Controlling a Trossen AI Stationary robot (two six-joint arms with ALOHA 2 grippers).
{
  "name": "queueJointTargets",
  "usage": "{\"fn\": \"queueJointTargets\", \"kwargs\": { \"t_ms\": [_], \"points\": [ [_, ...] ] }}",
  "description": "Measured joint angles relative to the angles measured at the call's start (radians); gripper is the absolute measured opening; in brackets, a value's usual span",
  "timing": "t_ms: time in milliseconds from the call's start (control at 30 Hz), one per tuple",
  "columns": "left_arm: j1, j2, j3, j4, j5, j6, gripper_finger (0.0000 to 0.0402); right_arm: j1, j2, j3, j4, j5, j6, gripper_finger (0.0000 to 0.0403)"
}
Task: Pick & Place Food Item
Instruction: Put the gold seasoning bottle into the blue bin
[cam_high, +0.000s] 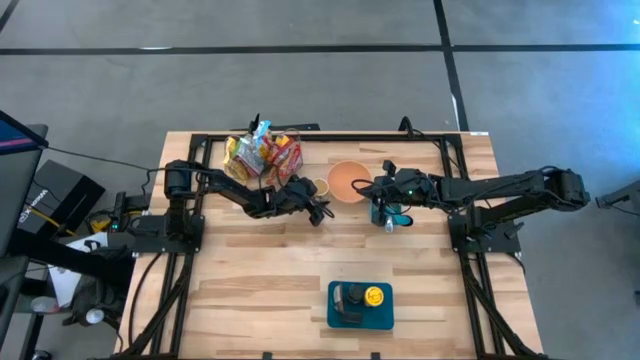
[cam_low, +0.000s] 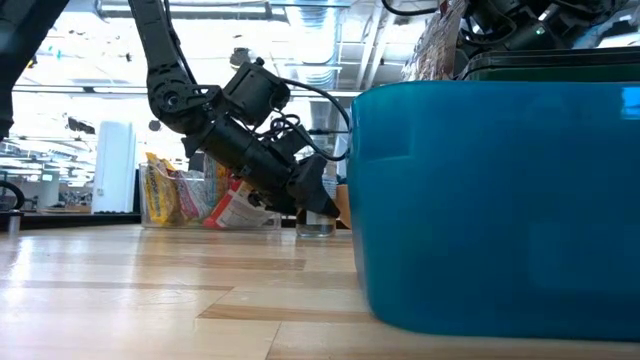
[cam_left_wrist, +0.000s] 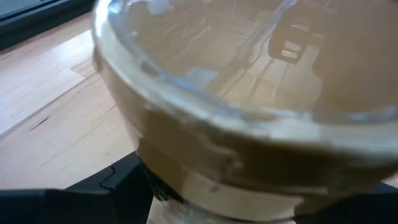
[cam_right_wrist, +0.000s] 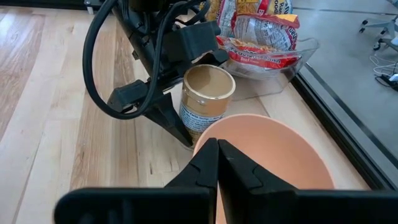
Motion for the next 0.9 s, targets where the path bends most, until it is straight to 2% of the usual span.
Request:
{"fn": "queueJointTargets", "kwargs": {
  "t_ms": [200, 400, 600, 900],
  "points": [
    [0.0, 0.0, 0.0, 0.0, 0.0, 0.0, 0.0291, 0.0, 0.0, 0.0, 0.0, 0.0, 0.0, 0.0],
    [0.0, 0.0, 0.0, 0.0, 0.0, 0.0, 0.0278, 0.0, 0.0, 0.0, 0.0, 0.0, 0.008, 0.0],
    [-0.001, 0.0, 0.0, 0.0, 0.0, 0.0, 0.0289, -0.001, 0.0, 0.0, 0.0, 0.0, 0.008, 0.0],
    [-0.02, 0.0, 0.0, 0.0, -0.001, 0.0, 0.0278, -0.001, 0.0, 0.0, -0.001, 0.0, 0.008, 0.0]
  ]
}}
